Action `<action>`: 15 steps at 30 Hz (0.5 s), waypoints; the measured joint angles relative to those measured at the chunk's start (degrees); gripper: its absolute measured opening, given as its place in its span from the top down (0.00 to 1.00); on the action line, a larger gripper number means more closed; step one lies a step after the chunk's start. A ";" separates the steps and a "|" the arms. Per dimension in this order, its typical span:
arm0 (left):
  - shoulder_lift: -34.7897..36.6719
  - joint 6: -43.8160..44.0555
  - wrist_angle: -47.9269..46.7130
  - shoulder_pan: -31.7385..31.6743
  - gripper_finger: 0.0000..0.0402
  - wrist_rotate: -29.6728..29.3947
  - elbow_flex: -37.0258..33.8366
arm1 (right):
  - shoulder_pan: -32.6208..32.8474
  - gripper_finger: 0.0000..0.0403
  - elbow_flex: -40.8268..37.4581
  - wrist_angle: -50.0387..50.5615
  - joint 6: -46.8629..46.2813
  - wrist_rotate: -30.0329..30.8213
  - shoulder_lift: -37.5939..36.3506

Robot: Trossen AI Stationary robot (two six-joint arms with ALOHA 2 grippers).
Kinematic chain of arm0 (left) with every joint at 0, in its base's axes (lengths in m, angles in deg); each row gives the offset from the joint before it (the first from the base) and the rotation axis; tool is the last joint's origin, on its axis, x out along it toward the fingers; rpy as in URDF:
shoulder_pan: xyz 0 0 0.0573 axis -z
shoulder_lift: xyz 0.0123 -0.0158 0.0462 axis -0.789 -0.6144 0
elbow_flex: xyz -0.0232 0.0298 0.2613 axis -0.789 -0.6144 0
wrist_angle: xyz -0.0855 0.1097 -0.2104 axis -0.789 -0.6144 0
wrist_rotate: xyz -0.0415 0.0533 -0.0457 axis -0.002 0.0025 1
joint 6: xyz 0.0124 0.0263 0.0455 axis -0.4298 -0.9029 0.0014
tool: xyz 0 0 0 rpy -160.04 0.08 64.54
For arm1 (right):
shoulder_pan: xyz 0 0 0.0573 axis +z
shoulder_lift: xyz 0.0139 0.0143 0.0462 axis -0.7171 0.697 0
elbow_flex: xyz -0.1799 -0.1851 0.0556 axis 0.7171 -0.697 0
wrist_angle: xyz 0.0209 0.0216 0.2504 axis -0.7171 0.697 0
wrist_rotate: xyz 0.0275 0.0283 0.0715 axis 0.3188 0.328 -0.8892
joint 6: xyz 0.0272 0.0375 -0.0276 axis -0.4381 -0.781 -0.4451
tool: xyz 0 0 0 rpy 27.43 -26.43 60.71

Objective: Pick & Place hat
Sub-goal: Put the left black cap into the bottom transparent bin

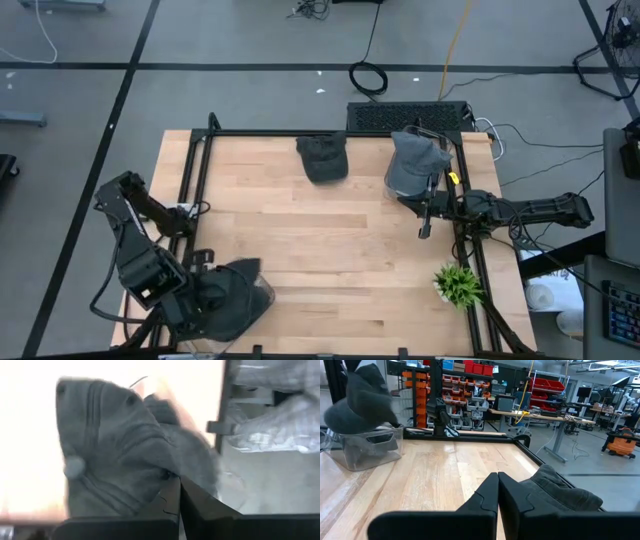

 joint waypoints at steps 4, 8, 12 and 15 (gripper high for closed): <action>0.23 -10.35 8.21 -0.38 1.00 -0.18 0.00 | -0.01 1.00 0.00 -0.01 -0.02 0.00 0.01; 0.45 -17.67 9.03 -0.36 1.00 -1.53 0.00 | -0.01 1.00 0.00 -0.02 -0.01 0.00 0.01; 0.46 -17.40 5.60 0.17 1.00 -0.60 0.00 | -0.01 1.00 0.00 -0.02 -0.01 0.00 0.02; 0.48 -16.25 5.49 0.19 0.99 -0.18 0.00 | -0.02 1.00 0.00 -0.02 0.01 0.00 0.02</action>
